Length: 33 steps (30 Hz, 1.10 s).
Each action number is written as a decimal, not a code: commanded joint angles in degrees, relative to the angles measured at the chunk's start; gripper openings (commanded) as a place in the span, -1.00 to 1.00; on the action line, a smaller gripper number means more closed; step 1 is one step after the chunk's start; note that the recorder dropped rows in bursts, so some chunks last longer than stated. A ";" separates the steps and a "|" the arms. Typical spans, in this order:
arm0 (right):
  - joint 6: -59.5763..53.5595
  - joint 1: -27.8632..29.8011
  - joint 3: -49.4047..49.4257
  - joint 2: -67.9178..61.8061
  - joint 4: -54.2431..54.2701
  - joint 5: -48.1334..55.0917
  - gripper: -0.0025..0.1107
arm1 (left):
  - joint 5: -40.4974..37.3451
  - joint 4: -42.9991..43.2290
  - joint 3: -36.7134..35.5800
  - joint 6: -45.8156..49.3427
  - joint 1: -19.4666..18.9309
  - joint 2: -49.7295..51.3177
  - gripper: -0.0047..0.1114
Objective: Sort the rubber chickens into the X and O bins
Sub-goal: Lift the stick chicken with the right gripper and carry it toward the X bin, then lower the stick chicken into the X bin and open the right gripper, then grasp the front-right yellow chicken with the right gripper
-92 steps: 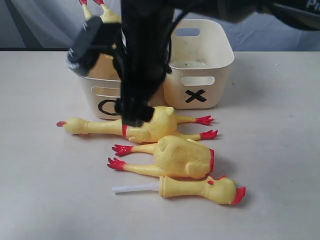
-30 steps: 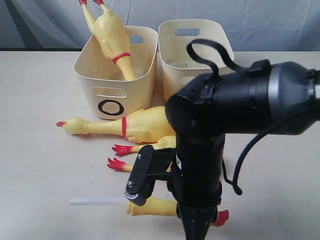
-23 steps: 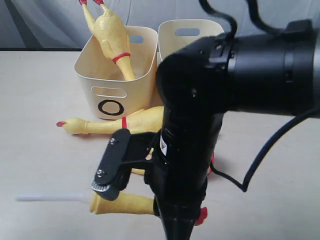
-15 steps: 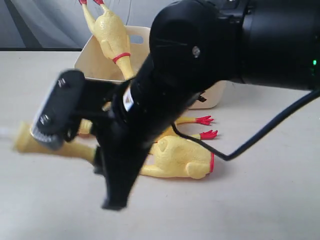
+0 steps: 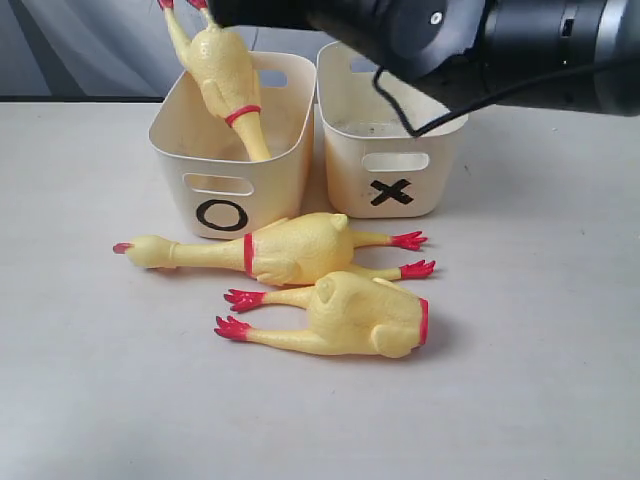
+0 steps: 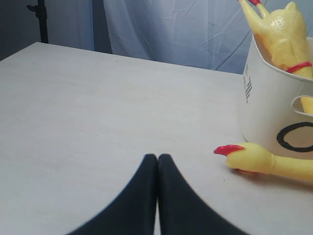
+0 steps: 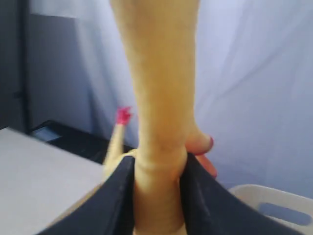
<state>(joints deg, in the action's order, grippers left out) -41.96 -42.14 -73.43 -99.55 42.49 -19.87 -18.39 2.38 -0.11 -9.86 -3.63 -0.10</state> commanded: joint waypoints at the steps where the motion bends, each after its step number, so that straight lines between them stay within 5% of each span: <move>1: 0.16 7.12 0.03 -3.03 5.22 -3.74 -0.97 | 0.33 0.06 0.11 -0.04 0.22 0.10 -0.92; 7: 0.28 13.80 0.03 -9.89 9.43 3.42 -0.87 | 0.33 0.06 0.11 -0.04 0.22 0.10 -0.92; 9: 0.62 14.12 0.03 -11.00 9.43 7.08 -0.45 | 0.33 0.06 0.11 -0.04 0.22 0.10 -0.92; 11: 0.62 14.12 0.03 -10.70 8.36 8.71 0.27 | 0.33 0.06 0.11 -0.04 0.22 0.10 -0.92; 13: 0.49 14.12 0.03 -9.10 4.09 14.08 0.49 | 0.33 0.06 0.11 -0.04 0.22 0.10 -0.92; 18: -10.09 12.44 0.03 -3.22 -18.37 55.65 0.39 | 0.33 0.06 0.11 -0.04 0.22 0.10 -0.92; 22: -7.81 11.81 0.03 -2.88 -21.38 71.03 0.39 | 0.33 0.06 0.11 -0.04 0.22 0.10 -0.92; 33: -7.60 7.12 1.81 -14.51 -20.05 76.01 0.36 | 0.33 0.06 0.11 -0.04 0.22 0.10 -0.92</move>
<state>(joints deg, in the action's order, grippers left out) -49.51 -33.42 -72.59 -111.46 22.15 54.11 -18.39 2.38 -0.11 -9.86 -3.63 -0.10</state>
